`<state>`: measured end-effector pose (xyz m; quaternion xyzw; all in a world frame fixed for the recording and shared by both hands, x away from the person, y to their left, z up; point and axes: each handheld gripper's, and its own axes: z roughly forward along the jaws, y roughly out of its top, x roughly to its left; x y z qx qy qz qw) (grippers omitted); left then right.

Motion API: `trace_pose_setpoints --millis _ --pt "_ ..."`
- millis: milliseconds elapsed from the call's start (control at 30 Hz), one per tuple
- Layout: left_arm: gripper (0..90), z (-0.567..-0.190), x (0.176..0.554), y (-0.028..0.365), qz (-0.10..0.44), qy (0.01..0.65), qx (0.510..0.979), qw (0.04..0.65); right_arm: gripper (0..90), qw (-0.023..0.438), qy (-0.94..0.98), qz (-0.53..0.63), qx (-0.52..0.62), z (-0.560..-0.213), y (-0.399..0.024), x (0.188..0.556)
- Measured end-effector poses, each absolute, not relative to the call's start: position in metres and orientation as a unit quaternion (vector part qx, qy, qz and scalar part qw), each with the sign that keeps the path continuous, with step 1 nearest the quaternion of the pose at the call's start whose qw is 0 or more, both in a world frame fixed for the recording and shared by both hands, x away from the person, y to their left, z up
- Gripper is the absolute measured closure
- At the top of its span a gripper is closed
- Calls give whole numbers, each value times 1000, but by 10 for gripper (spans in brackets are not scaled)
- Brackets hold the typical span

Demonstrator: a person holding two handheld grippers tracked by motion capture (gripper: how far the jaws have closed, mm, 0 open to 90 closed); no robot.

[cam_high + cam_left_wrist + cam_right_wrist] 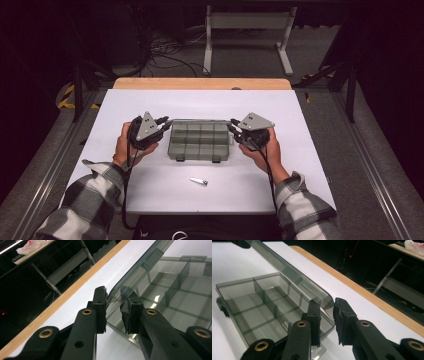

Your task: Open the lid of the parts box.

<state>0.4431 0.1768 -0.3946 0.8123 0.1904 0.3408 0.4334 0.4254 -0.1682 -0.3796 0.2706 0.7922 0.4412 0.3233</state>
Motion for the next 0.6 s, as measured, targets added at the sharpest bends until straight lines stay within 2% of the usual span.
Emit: trace_pose_setpoints --millis 600 --pt "753 -394 475 176 312 222 804 455 756 281 789 447 312 -360 -168 463"
